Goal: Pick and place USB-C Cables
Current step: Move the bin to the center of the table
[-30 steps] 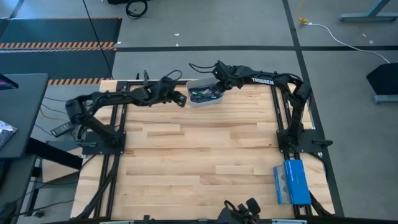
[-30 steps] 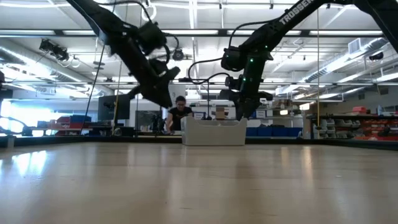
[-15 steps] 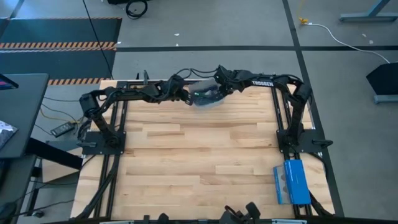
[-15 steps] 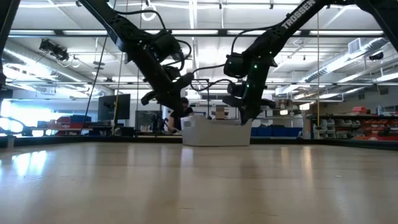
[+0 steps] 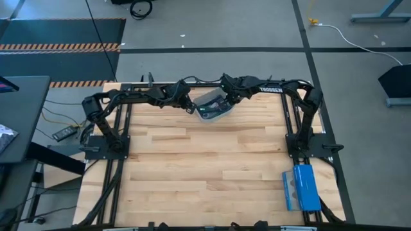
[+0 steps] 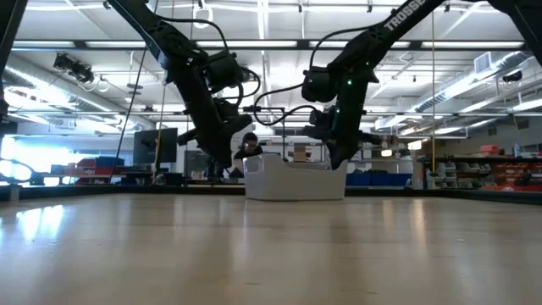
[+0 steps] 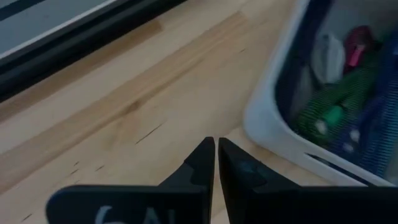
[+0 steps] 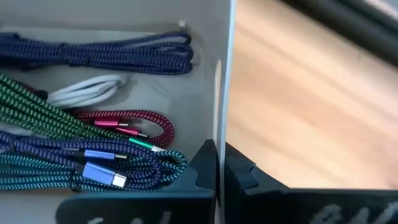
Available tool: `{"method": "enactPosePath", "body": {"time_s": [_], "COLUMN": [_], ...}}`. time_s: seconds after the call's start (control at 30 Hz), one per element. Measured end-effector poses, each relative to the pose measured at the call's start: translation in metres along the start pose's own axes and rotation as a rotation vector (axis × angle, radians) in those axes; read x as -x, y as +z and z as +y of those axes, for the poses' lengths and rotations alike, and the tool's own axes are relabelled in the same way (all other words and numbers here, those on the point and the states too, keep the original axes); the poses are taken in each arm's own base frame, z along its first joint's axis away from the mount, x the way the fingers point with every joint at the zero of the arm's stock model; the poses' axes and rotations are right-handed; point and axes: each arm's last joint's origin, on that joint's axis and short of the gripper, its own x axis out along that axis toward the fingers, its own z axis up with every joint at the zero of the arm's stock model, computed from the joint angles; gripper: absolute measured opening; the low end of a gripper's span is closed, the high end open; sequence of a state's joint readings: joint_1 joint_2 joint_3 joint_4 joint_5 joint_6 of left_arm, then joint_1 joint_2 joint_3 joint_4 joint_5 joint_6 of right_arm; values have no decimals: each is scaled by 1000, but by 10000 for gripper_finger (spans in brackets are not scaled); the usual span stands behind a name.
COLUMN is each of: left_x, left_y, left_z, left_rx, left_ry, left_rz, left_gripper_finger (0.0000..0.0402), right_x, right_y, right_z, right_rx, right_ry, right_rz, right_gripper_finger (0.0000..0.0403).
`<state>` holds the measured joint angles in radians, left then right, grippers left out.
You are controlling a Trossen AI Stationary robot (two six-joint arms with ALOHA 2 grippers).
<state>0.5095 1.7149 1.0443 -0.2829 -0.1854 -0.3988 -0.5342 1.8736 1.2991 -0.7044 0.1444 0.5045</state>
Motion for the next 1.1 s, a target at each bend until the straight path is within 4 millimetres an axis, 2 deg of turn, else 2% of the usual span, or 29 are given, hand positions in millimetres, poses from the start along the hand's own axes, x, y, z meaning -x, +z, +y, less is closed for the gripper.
{"method": "enactPosePath", "body": {"time_s": [0.23, 0.37, 0.53, 0.73, 0.87, 1.1], "left_x": [3, 6, 17, 46, 68, 110], "left_y": [-9, -22, -42, -60, -76, -130], "left_z": [-12, -21, -45, -72, -91, -131], "left_rx": [-45, -150, -315, -473, -535, -664], "left_ry": [-10, -4, -3, 42, -6, -63], "left_rz": [36, 110, 145, 77, 57, 19], "left_gripper_finger": [24, 19, 16, 18, 18, 18], "right_x": [5, 9, 17, 27, 30, 33], "right_y": [-20, -36, -59, -87, -97, -104], "right_z": [23, 42, 63, 79, 85, 90], "right_rx": [-79, -92, -66, -46, -52, -70], "right_ry": [-7, 1, -15, -62, -80, -95], "right_rz": [50, 65, 97, 128, 131, 109], "right_gripper_finger": [2, 2, 2, 2, 2, 2]}}
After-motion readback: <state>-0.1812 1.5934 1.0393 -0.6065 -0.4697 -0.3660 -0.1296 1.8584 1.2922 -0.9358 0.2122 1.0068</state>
